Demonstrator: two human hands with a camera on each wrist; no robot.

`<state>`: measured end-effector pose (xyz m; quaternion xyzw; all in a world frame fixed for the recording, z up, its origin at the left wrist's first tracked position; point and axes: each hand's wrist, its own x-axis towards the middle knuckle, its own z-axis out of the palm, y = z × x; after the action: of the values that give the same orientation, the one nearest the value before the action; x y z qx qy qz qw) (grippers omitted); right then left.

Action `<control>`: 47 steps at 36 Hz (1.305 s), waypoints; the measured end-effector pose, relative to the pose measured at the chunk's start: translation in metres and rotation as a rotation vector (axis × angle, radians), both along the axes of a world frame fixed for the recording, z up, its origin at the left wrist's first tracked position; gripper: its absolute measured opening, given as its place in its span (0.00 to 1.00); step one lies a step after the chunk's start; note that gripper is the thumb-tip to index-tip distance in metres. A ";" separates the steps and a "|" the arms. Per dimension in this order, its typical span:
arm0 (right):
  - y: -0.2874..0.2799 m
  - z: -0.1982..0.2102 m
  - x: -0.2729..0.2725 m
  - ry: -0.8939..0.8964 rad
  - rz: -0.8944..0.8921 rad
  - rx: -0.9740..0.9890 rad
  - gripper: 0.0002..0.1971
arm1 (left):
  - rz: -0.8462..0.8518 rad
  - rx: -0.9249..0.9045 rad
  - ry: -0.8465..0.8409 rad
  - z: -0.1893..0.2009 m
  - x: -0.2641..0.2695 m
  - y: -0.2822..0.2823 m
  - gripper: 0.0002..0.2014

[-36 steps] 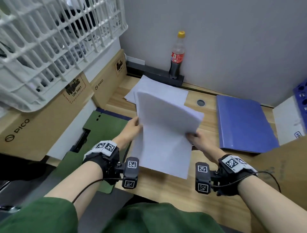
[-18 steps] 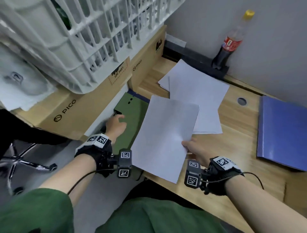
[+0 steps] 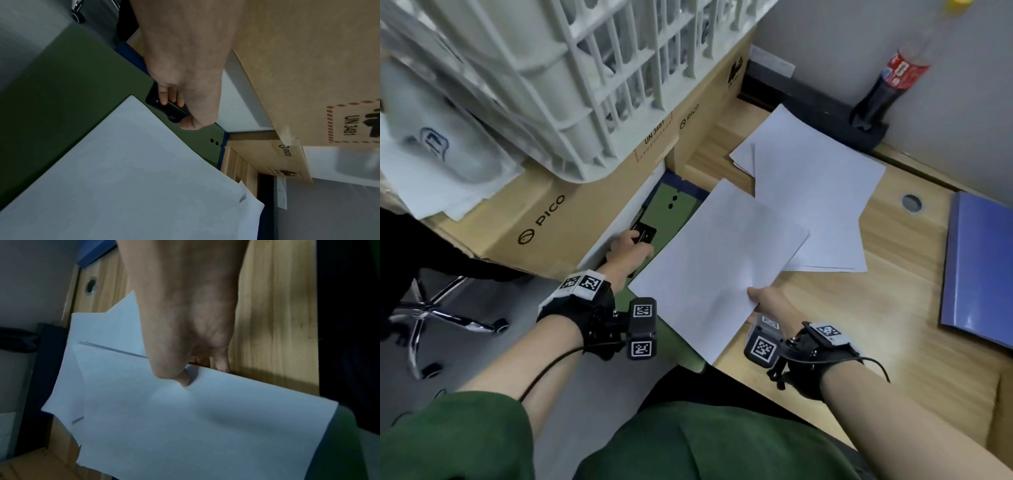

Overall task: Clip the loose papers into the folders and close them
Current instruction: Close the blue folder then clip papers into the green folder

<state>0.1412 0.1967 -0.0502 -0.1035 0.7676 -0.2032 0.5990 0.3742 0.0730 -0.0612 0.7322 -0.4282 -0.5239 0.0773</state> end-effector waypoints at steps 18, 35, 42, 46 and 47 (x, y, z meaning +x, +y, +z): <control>0.017 0.042 -0.080 -0.079 -0.390 -0.328 0.11 | 0.105 -0.067 0.297 0.026 -0.070 0.005 0.18; 0.097 0.042 -0.206 0.064 -0.676 -0.304 0.12 | -0.330 -0.001 0.362 0.036 -0.250 0.036 0.25; 0.125 0.016 -0.214 0.145 -0.551 -0.163 0.10 | -0.412 0.048 0.229 0.022 -0.259 0.055 0.19; 0.146 0.008 -0.225 0.146 -0.531 -0.107 0.09 | -0.509 0.025 0.181 0.019 -0.266 0.064 0.21; 0.151 0.007 -0.227 0.136 -0.536 -0.098 0.10 | -0.550 0.030 0.163 0.019 -0.268 0.066 0.21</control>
<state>-0.0858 0.3475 -0.0434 0.0612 0.7953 -0.3839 0.4651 0.1067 0.1390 -0.0422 0.5451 -0.5953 -0.5887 -0.0441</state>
